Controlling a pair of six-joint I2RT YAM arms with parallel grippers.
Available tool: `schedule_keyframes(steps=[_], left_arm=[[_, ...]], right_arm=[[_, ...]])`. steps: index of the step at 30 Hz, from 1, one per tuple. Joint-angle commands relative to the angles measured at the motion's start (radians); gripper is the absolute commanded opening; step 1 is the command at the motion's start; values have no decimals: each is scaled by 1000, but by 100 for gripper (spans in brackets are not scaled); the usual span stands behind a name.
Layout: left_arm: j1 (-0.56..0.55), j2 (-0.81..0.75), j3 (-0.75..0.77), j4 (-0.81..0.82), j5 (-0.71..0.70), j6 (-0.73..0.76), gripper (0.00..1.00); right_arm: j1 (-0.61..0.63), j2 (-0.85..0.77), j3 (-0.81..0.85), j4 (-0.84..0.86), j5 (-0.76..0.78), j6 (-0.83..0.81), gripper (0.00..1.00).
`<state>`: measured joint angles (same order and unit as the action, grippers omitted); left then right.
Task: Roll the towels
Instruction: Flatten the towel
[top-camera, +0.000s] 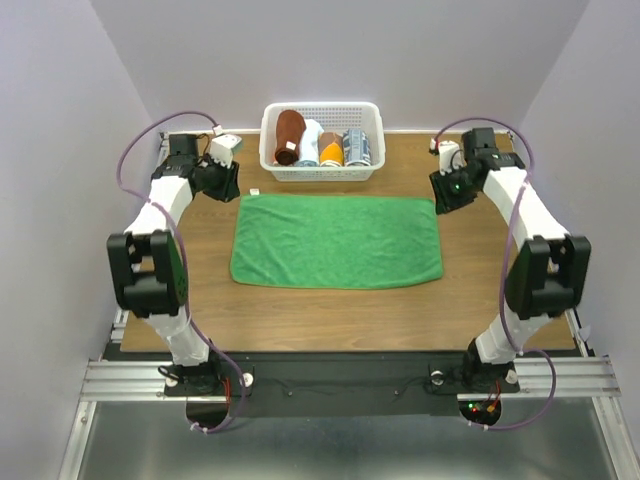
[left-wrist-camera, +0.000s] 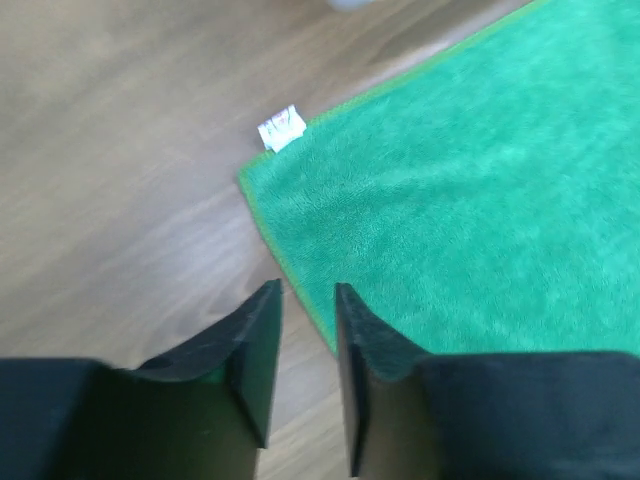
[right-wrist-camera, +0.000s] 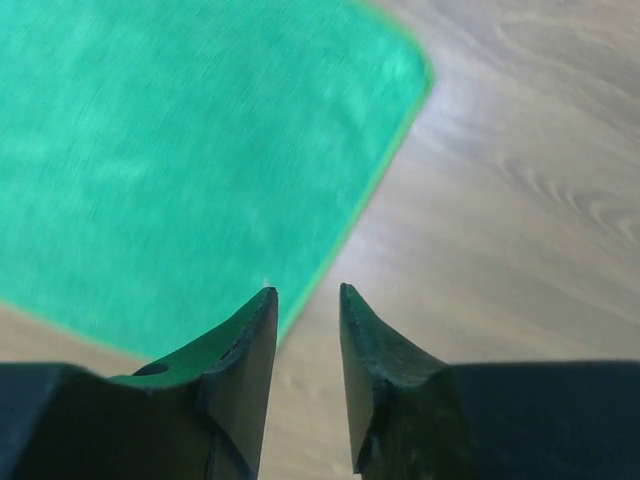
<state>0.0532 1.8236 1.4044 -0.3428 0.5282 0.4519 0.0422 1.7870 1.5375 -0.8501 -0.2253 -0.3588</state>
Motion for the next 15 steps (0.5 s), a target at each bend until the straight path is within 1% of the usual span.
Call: schedule_keyframes(steps=[1, 2, 4, 5, 8, 11, 15], left_arm=[[-42, -194, -96, -104, 55, 193, 48], [-42, -236, -140, -117, 55, 227, 50], [-94, -273, -185, -150, 58, 272, 53], [-134, -302, -224, -151, 43, 290, 54], [-180, -337, -287, -134, 26, 289, 54], [-200, -328, -305, -133, 49, 260, 54], [-200, -302, -306, -134, 62, 245, 54]], right_arm=[[-13, -109, -157, -217, -48, -146, 41], [-11, -124, -193, -233, -57, -178, 41], [-13, -159, -269, -222, -52, -233, 41], [-15, -197, -331, -216, -60, -252, 40], [-1, -276, -446, -173, -88, -318, 38], [39, -319, -522, -113, -65, -344, 38], [79, -325, -554, -38, -16, -344, 41]])
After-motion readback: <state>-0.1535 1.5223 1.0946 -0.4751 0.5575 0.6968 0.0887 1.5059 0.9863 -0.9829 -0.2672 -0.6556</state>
